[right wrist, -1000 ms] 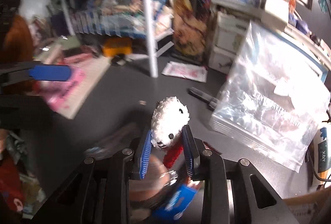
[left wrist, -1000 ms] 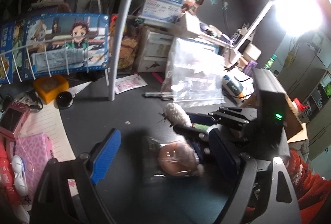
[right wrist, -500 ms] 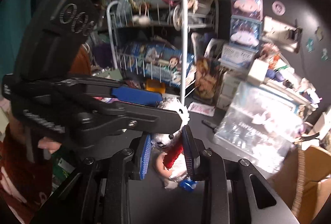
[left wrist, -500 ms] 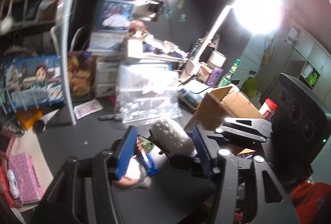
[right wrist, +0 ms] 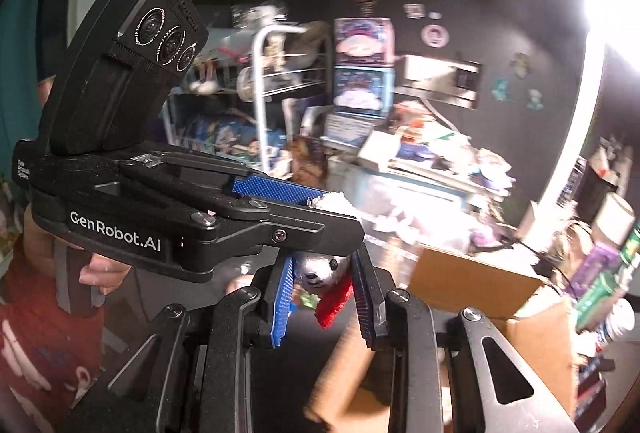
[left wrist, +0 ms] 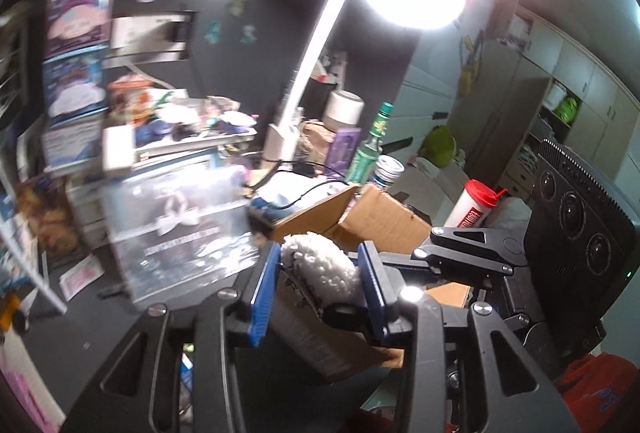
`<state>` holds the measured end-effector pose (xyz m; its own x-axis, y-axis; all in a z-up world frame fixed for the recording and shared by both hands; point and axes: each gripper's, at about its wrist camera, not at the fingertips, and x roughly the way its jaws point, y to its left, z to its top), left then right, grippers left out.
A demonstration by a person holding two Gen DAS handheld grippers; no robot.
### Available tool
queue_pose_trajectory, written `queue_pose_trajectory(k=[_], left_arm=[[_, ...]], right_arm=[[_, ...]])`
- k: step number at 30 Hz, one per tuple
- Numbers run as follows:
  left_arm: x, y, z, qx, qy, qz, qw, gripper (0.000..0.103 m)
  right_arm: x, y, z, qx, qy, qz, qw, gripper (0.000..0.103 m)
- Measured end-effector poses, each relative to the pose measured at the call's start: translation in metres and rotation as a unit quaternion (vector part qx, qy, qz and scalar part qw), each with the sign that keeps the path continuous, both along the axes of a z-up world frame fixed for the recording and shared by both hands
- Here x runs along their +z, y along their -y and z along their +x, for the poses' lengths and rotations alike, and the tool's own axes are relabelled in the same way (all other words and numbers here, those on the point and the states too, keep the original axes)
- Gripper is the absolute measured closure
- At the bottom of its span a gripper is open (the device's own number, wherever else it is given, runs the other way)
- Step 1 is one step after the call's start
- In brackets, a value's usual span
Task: Organize objects
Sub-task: 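Carry the Hello Kitty plush into the box and open the right gripper, then return the right gripper and grasp the bagged pink round sponge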
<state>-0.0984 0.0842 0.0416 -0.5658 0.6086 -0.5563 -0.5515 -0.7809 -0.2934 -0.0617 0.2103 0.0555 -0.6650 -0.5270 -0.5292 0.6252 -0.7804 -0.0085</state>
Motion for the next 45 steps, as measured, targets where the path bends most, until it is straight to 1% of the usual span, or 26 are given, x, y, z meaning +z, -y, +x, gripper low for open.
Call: queue_pose_trajectory(k=[5, 11, 12, 14, 15, 16, 18, 20, 23, 25, 28, 30, 31, 32, 34, 36, 37, 38, 39, 40, 41, 44, 45], left_arm=[[-0.006, -0.045, -0.021, -0.027, 0.019, -0.015, 0.9994, 0.066], [-0.022, -0.081, -0.039, -0.05, 0.046, -0.032, 0.9972, 0.066], [-0.024, -0.084, -0.041, -0.052, 0.049, -0.035, 0.9968, 0.066], [-0.026, -0.09, -0.043, -0.054, 0.053, -0.041, 0.9963, 0.059], [-0.027, -0.091, -0.043, -0.051, 0.051, -0.041, 0.9965, 0.047], [-0.025, -0.089, -0.043, -0.049, 0.047, -0.038, 0.997, 0.036], [-0.02, -0.084, -0.041, -0.047, 0.039, -0.031, 0.9976, 0.032], [-0.015, -0.075, -0.038, -0.044, 0.033, -0.028, 0.9981, 0.03], [-0.012, -0.061, -0.034, -0.026, 0.026, -0.033, 0.9988, 0.029], [-0.011, -0.049, -0.03, -0.013, 0.022, -0.035, 0.9991, 0.029], [-0.008, -0.024, -0.022, 0.011, 0.014, -0.027, 0.9995, 0.028], [-0.007, -0.005, -0.016, 0.03, 0.008, -0.025, 0.9992, 0.026], [-0.006, 0.004, -0.013, 0.041, 0.004, -0.026, 0.9988, 0.021], [-0.006, 0.016, -0.008, 0.055, -0.002, -0.028, 0.9981, 0.019], [-0.006, 0.038, 0.0, 0.08, -0.01, -0.034, 0.9962, 0.019], [-0.009, 0.06, 0.008, 0.102, -0.014, -0.04, 0.9939, 0.019], [-0.011, 0.07, 0.011, 0.11, -0.014, -0.043, 0.9929, 0.018], [-0.014, 0.081, 0.015, 0.119, -0.014, -0.045, 0.9918, 0.018], [-0.019, 0.09, 0.018, 0.127, -0.012, -0.045, 0.9908, 0.018], [-0.024, 0.101, 0.021, 0.136, -0.009, -0.046, 0.9896, 0.018], [-0.029, 0.111, 0.024, 0.145, -0.006, -0.047, 0.9882, 0.018], [-0.046, 0.136, 0.03, 0.166, 0.005, -0.05, 0.9848, 0.018], [-0.051, 0.143, 0.033, 0.168, 0.009, -0.049, 0.9845, 0.018]], right_arm=[[-0.005, -0.038, -0.012, -0.026, 0.023, -0.001, 0.999, 0.08], [-0.018, -0.064, -0.026, -0.044, 0.056, 0.008, 0.997, 0.08], [-0.021, -0.068, -0.028, -0.048, 0.063, 0.01, 0.997, 0.078], [-0.025, -0.071, -0.032, -0.059, 0.068, 0.021, 0.996, 0.075], [-0.026, -0.072, -0.034, -0.064, 0.07, 0.025, 0.995, 0.071], [-0.027, -0.073, -0.036, -0.066, 0.071, 0.027, 0.995, 0.07], [-0.028, -0.075, -0.038, -0.071, 0.074, 0.029, 0.994, 0.07], [-0.028, -0.076, -0.038, -0.074, 0.074, 0.031, 0.994, 0.07], [-0.026, -0.073, -0.039, -0.075, 0.072, 0.03, 0.994, 0.07], [-0.025, -0.069, -0.037, -0.071, 0.072, 0.028, 0.994, 0.07], [-0.022, -0.055, -0.034, -0.055, 0.068, 0.026, 0.996, 0.07], [-0.018, -0.042, -0.029, -0.038, 0.064, 0.024, 0.997, 0.07], [-0.015, -0.031, -0.024, -0.025, 0.06, 0.021, 0.998, 0.07], [-0.013, -0.024, -0.022, -0.016, 0.057, 0.021, 0.998, 0.07], [-0.01, -0.006, -0.014, 0.005, 0.05, 0.019, 0.999, 0.07], [-0.01, 0.021, -0.004, 0.039, 0.048, 0.016, 0.998, 0.07], [-0.011, 0.029, -0.001, 0.05, 0.049, 0.016, 0.997, 0.068], [-0.014, 0.046, 0.004, 0.072, 0.053, 0.014, 0.996, 0.067], [-0.018, 0.055, 0.006, 0.083, 0.056, 0.015, 0.995, 0.063], [-0.025, 0.073, 0.008, 0.104, 0.068, 0.019, 0.992, 0.061], [-0.031, 0.083, 0.009, 0.115, 0.077, 0.02, 0.99, 0.061], [-0.061, 0.12, 0.007, 0.145, 0.116, 0.036, 0.982, 0.058], [-0.068, 0.127, 0.005, 0.149, 0.123, 0.041, 0.98, 0.053]])
